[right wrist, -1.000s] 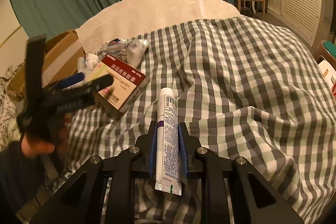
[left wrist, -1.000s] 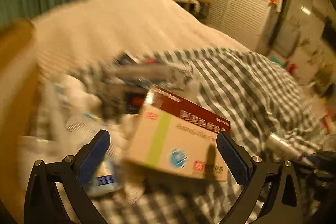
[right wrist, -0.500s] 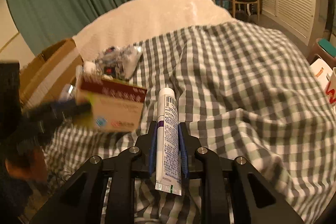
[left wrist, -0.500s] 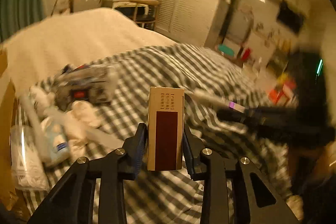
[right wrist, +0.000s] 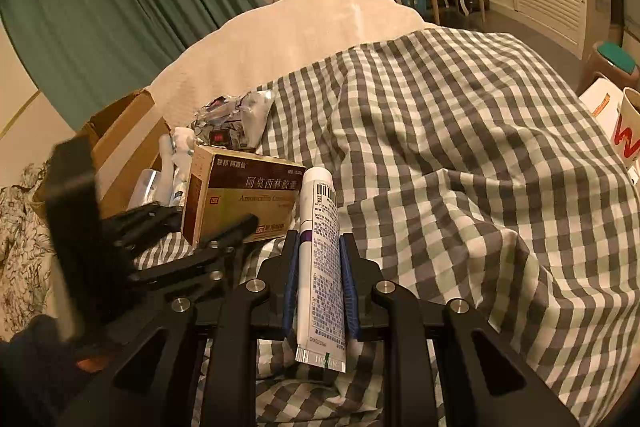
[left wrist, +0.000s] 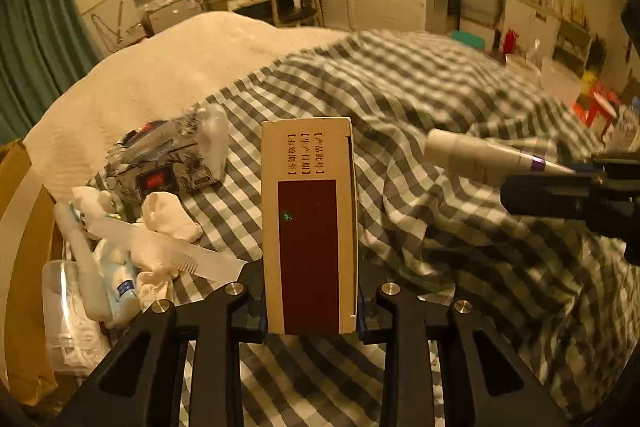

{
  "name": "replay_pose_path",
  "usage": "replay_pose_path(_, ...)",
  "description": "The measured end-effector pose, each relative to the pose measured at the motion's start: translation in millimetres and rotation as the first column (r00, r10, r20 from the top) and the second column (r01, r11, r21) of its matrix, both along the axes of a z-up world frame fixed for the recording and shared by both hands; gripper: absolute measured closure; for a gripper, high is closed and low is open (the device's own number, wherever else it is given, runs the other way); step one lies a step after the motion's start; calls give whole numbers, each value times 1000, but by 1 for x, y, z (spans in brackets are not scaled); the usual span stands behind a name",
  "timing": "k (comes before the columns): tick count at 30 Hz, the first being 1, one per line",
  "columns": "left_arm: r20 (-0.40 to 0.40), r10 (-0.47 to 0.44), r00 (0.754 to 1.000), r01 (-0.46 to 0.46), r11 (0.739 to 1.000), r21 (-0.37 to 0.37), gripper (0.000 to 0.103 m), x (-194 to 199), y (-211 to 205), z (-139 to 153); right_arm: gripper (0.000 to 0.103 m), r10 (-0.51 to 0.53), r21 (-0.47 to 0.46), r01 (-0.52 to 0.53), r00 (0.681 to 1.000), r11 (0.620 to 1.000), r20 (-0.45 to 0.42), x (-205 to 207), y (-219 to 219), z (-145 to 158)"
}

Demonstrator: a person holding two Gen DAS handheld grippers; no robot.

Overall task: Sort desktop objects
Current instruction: 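Carry the amoxicillin box and white tube into the cardboard box and release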

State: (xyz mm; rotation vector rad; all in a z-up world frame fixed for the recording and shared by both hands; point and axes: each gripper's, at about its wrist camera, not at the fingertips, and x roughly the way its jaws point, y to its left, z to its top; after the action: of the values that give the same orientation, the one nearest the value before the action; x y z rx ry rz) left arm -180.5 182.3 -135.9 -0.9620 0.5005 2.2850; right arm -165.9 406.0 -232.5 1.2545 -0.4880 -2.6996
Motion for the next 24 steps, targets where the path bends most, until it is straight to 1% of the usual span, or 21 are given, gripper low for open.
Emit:
replay_pose_path(3, -14, 37, 999, -36, 995, 93, 74, 11, -18, 20, 85, 1, -14, -1, 1000, 1000, -17, 9, -2, 5)
replay_pose_path(5, -22, 59, 998, -55, 987, 152, 74, 24, -34, 42, 85, 13, -39, -14, 1000, 999, -28, 18, -9, 10)
replay_pose_path(8, -59, 112, 992, -97, 971, 221, 74, 37, -65, 78, 85, 47, -24, -48, 998, 999, -48, 25, -28, 22)
replay_pose_path(10, -56, 167, 984, -147, 953, 264, 74, 39, -93, 104, 85, 89, -11, -90, 992, 996, -88, 30, -49, 41)
replay_pose_path(11, -54, 194, 980, -172, 947, 273, 74, 36, -104, 114, 85, 109, 4, -110, 988, 994, -106, 30, -59, 51)
replay_pose_path(12, -55, 231, 971, -207, 937, 281, 74, 33, -121, 129, 85, 143, 38, -139, 980, 990, -139, 30, -76, 68)
replay_pose_path(13, -58, 252, 966, -226, 932, 283, 74, 29, -129, 138, 85, 167, 53, -161, 973, 986, -157, 28, -88, 79)
replay_pose_path(15, -73, 325, 943, -291, 911, 293, 74, 18, -164, 166, 85, 228, 79, -216, 954, 973, -195, 22, -116, 103)
replay_pose_path(17, -96, 393, 915, -352, 891, 286, 74, 5, -193, 184, 85, 297, 99, -282, 926, 954, -231, 11, -150, 128)
replay_pose_path(18, -111, 430, 896, -388, 879, 276, 74, -2, -209, 190, 85, 333, 90, -321, 911, 943, -244, 2, -167, 137)
replay_pose_path(19, -123, 474, 872, -434, 864, 255, 74, -11, -228, 195, 85, 373, 79, -365, 891, 928, -258, -10, -188, 147)
replay_pose_path(20, -132, 509, 851, -472, 850, 233, 74, -19, -241, 196, 85, 411, 72, -407, 873, 911, -264, -24, -210, 153)
replay_pose_path(21, -136, 541, 830, -510, 834, 210, 74, -28, -256, 195, 85, 431, 70, -428, 863, 901, -264, -31, -222, 154)
replay_pose_path(22, -131, 556, 821, -527, 825, 203, 74, -32, -266, 193, 85, 455, 69, -454, 852, 888, -259, -49, -245, 155)
replay_pose_path(24, -107, 575, 811, -554, 814, 176, 74, -44, -285, 183, 85, 478, 53, -481, 844, 875, -244, -71, -271, 151)
